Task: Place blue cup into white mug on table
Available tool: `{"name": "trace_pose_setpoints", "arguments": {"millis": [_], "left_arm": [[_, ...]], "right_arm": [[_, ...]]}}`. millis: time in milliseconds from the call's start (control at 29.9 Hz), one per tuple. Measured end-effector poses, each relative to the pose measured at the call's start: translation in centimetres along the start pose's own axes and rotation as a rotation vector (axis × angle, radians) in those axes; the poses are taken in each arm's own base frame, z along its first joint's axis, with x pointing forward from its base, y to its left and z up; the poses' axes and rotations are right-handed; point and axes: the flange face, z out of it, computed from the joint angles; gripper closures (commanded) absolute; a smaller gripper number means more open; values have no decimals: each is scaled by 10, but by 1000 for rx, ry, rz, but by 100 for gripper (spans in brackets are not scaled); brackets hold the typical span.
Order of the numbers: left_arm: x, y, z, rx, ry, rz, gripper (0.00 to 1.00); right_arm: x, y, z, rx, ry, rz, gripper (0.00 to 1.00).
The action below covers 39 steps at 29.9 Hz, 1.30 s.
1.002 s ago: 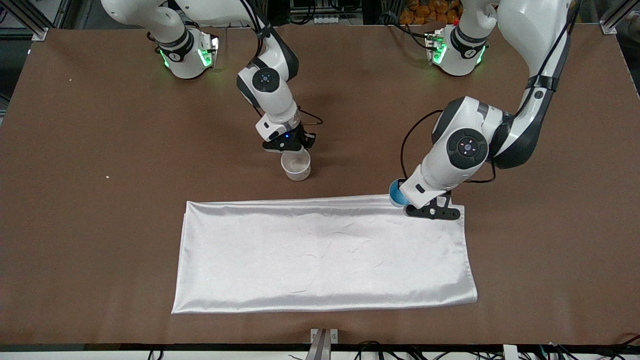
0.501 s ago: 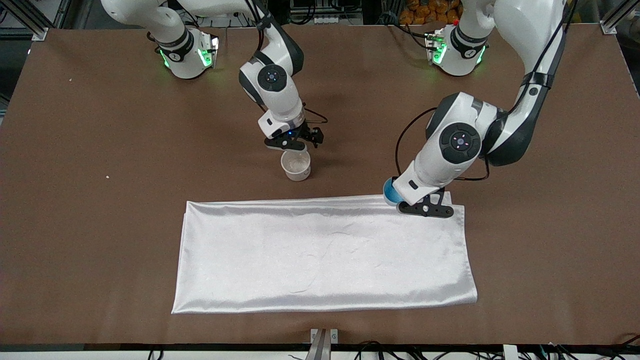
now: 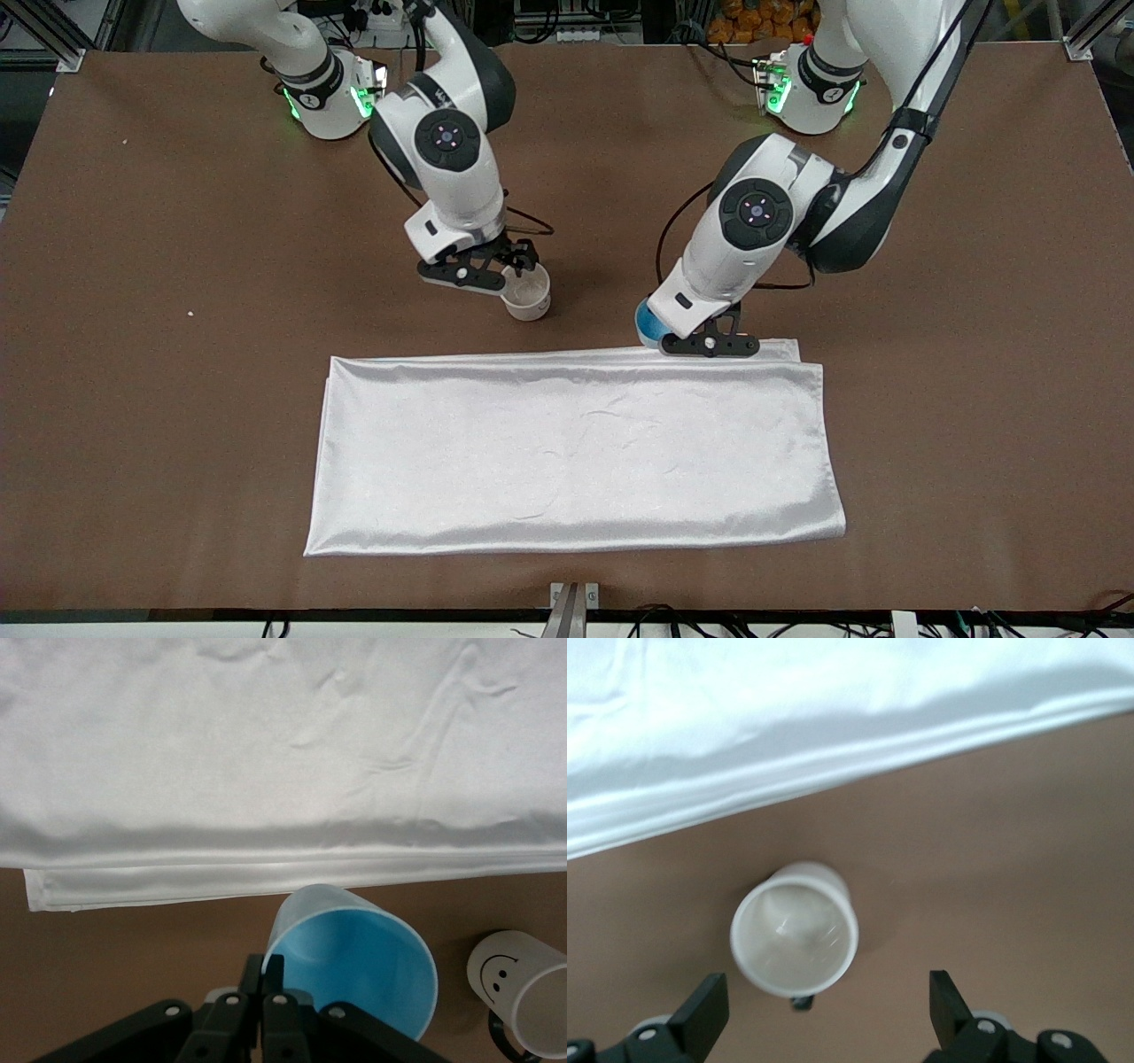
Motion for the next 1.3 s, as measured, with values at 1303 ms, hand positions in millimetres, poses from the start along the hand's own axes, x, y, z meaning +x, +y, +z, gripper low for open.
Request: {"name": "trace_pose_setpoints", "arguments": {"millis": [1303], "left_arm": [[-106,192,77,-105,-14,-97,100]], "right_arm": [[216,322,-6,6,-19,-379,0]]}}
